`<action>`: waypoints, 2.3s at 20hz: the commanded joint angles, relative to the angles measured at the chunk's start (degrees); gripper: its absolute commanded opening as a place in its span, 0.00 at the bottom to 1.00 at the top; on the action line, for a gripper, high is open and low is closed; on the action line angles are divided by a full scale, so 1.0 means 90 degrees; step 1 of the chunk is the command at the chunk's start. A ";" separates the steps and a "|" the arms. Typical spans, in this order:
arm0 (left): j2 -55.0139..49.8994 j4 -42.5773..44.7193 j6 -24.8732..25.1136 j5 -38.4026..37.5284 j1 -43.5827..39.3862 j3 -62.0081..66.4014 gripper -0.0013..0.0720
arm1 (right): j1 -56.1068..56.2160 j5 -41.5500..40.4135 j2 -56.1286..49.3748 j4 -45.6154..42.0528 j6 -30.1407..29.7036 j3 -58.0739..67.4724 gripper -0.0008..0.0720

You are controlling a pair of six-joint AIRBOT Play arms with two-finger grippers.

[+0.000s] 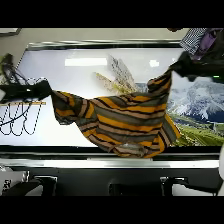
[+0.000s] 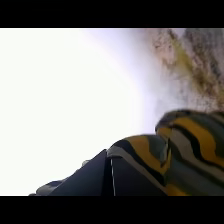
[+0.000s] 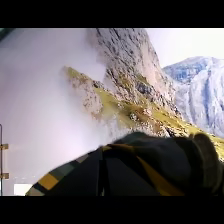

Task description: Fold the clothes and pants, and hang the long-sleeved shirts on hangers.

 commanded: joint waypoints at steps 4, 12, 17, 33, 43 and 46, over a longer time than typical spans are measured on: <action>-0.2033 -0.0153 -0.0005 0.0872 -0.0002 -0.0202 0.05 | 0.0993 -0.1702 -0.1965 0.0546 0.0068 0.0007 0.04; -0.1970 -0.0284 0.0512 -0.0707 0.0512 0.0406 0.96 | -0.0056 0.0804 -0.1066 0.0505 -0.0401 0.0015 0.67; -0.0486 -0.0231 0.0617 -0.1887 0.1105 0.0041 0.96 | -0.1535 0.2917 0.0546 -0.1253 -0.0505 -0.0634 0.67; 0.1868 -0.1955 -0.0134 -0.0991 -0.0255 -0.3062 0.96 | -0.0624 0.0974 0.4328 -0.1120 0.1260 -0.7592 0.66; 0.0930 -0.1982 -0.0386 -0.0651 -0.1246 -0.3062 0.96 | 0.0549 -0.0658 0.3189 -0.1273 0.1880 -0.7509 0.06; 0.0529 -0.2222 -0.0386 -0.0243 -0.1610 -0.3062 0.96 | 0.0549 -0.0605 0.3478 -0.1280 0.1880 -0.7227 0.04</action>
